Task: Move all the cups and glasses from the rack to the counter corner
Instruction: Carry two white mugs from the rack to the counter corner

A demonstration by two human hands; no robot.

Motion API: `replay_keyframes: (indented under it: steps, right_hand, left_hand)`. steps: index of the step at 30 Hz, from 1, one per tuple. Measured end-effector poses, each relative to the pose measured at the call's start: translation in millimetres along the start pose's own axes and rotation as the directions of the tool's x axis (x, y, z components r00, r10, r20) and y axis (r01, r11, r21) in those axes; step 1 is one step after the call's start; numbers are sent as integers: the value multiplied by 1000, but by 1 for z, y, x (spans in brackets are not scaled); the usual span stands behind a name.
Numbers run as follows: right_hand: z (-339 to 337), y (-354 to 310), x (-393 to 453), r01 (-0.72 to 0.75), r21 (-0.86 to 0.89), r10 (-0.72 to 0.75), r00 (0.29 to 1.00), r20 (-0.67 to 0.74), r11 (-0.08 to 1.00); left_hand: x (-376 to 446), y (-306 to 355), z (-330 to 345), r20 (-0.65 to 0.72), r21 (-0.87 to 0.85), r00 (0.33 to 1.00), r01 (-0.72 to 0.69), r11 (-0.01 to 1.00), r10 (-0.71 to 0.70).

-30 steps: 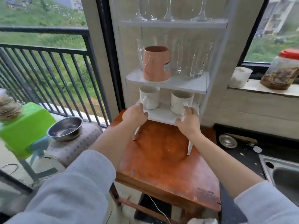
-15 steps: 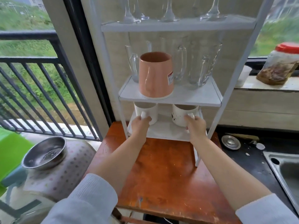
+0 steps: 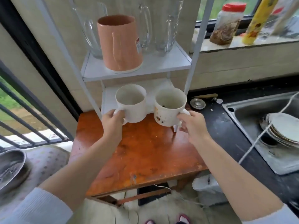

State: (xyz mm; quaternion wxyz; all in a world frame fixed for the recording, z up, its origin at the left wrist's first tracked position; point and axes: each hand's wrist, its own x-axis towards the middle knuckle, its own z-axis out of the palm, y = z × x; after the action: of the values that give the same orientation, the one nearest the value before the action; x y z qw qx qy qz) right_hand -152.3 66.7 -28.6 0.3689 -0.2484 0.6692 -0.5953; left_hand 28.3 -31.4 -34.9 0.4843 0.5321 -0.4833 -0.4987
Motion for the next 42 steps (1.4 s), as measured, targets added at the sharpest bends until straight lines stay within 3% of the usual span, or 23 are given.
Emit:
replay_keyframes:
  steps: [5,9,18,24,31,38,42]
  right_hand:
    - [-52,17,-35,26,63,-18,993,-113,998]
    - [-117,22,-68,61,138,-21,962,-271,989]
    - [-338,45,-181,112,135,-9,803,-596,985]
    - [-472,63,-280,140,142,23,627,-779,980]
    - [-618,84,-371,177,201,128,354,-927,963]
    - [-756,101,-414,220,223,191,157,-969,950]
    - [-855,98,-428,245,236,232,45,-972,940]
  left_hand:
    - [-31,4,28,202,80,974,-117,990,99]
    - [-87,11,81,418,-19,887,-209,978,198]
    - [-275,-2,229,630,-140,749,-149,979,204]
    - [-421,-12,323,819,-151,545,-95,984,178]
    - [-585,-14,437,967,-137,205,-74,988,150]
    - [-720,-17,558,997,-80,12,-29,996,80]
    - [-806,-11,649,994,-65,-98,-107,992,55]
